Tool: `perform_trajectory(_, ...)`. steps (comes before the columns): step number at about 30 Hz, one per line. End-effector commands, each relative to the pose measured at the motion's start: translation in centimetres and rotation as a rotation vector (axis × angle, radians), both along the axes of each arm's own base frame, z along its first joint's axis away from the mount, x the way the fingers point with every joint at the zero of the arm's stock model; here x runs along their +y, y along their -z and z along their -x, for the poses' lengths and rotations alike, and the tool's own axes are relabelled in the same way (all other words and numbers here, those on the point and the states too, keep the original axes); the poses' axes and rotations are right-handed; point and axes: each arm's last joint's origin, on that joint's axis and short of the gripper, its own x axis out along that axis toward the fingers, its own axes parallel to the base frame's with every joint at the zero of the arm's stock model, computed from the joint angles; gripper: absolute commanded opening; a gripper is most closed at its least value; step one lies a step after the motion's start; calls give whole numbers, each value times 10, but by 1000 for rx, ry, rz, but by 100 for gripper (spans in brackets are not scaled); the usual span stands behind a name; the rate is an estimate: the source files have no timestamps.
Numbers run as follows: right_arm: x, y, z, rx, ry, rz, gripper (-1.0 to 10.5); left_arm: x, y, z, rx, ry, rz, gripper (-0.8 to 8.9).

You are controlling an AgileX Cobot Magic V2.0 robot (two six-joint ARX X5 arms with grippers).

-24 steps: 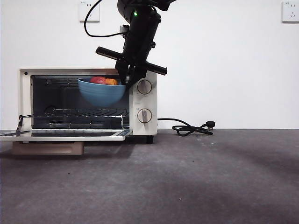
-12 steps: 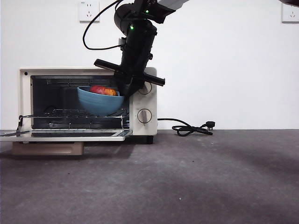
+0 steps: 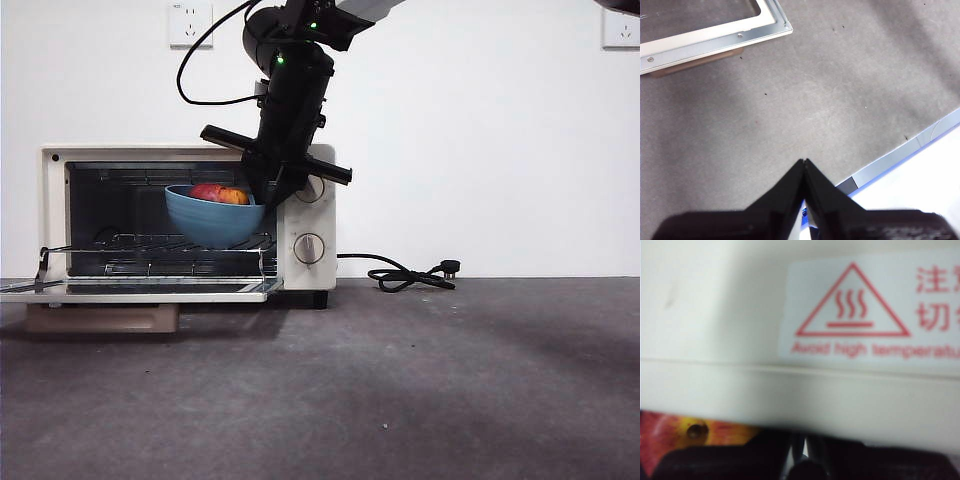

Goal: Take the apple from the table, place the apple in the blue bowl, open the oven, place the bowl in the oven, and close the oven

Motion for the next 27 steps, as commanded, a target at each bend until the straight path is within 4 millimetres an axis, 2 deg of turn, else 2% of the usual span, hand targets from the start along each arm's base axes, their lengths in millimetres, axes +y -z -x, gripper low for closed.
perform_trajectory(1,3,14,-4,12,10,2,107,0,0,0,-7,13,-3,-5)
perform_trajectory(3,3,14,-4,12,11,3,195,0,0,0,-6,13,-3,-5)
perform_trajectory(15,2,6,-3,-2,14,-3,190,0,1,0,-3,13,-4,-5)
perform_trajectory(27,-4,-25,6,-32,-5,42,187,0,0,0,-11,16,-13,-5)
